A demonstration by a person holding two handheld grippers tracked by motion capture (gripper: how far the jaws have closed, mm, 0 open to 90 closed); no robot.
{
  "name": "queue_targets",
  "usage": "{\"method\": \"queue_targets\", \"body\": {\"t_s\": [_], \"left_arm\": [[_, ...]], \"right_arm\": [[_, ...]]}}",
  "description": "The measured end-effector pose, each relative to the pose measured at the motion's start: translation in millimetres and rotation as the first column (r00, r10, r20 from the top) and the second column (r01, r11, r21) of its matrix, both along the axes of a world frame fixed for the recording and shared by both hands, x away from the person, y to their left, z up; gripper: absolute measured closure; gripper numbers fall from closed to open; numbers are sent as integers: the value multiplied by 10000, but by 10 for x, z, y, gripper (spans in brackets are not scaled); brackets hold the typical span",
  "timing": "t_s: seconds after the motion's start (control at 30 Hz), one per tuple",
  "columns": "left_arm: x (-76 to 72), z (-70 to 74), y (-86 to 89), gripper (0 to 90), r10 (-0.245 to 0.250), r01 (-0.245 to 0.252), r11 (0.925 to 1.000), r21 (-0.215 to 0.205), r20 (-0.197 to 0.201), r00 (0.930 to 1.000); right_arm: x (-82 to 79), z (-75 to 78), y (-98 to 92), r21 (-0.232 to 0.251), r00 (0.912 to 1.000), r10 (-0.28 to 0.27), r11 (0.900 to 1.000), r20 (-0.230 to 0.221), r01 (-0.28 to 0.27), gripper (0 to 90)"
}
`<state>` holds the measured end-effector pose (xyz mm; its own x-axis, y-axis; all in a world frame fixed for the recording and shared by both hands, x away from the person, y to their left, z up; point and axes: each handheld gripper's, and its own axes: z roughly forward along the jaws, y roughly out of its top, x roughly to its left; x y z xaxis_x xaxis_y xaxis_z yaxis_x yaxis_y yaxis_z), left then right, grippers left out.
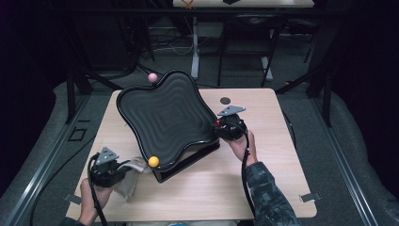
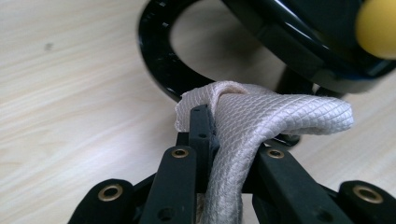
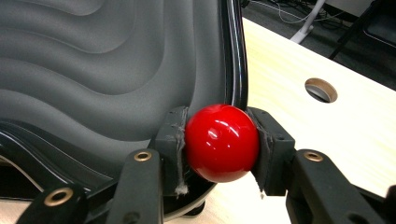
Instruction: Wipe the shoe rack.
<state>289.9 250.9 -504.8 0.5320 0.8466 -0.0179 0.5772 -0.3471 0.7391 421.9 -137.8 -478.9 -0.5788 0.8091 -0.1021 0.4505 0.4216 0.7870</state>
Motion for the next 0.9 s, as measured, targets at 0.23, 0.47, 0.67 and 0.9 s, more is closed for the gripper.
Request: {"method": "queue_targets", "body": {"t_s": [0.23,0.47,0.67,0.9], "left_arm": [[-5,-87,-222,819,-413,408,9989,-215,-211,9989],[-2,-133,-405,822,-229,224,9977,-647,-56,9997],[-1,-216,-499,821,-73,69,9977,-680,-52,10000],[-16,-281,-533,824,304,-301,9962,-812,21,9995]], "right_arm": [[-1,-2,2,11,10000,-33,10000,-7,33,598],[-2,-2,5,25,10000,-74,10000,-28,75,599],[-2,0,7,23,9999,-113,9999,-67,113,599],[0,17,19,-82,9994,-255,9996,-241,253,600]]}}
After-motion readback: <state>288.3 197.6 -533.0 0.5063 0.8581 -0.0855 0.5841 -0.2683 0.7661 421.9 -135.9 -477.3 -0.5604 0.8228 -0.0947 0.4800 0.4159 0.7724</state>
